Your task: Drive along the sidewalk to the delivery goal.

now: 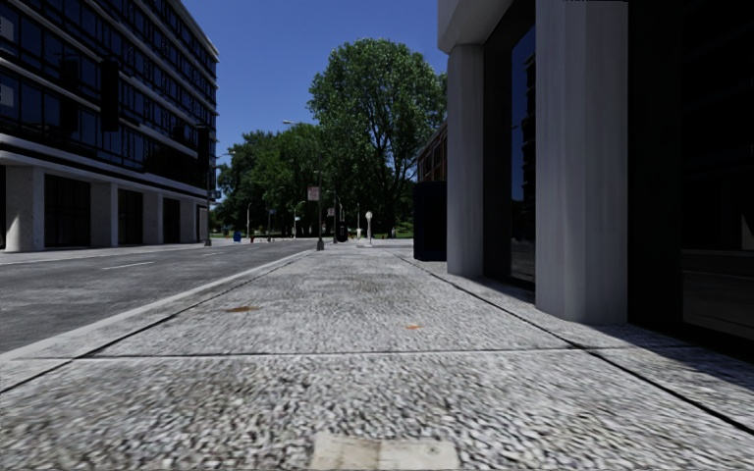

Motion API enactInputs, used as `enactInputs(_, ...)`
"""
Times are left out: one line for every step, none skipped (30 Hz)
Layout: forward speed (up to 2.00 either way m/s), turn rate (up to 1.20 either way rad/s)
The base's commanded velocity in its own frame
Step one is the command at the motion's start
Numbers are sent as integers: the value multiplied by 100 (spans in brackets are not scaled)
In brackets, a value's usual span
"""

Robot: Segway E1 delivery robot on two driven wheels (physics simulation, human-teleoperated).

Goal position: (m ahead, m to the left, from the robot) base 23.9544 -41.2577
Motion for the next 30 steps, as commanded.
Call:
enactInputs(200, 0)
enactInputs(200, 0)
enactInputs(200, 0)
enactInputs(200, 0)
enactInputs(200, 0)
enactInputs(200, 0)
enactInputs(200, 0)
enactInputs(200, 0)
enactInputs(200, 0)
enactInputs(200, 0)
enactInputs(200, 0)
enactInputs(200, 0)
enactInputs(200, 0)
enactInputs(200, 0)
enactInputs(200, 0)
enactInputs(200, 0)
enactInputs(200, 0)
enactInputs(200, 0)
enactInputs(200, 0)
enactInputs(200, 0)
enactInputs(200, 0)
enactInputs(200, 0)
enactInputs(200, 0)
enactInputs(200, 0)
enactInputs(200, 0)
enactInputs(200, 0)
enactInputs(200, 0)
enactInputs(200, 0)
enactInputs(200, 0)
enactInputs(200, 0)
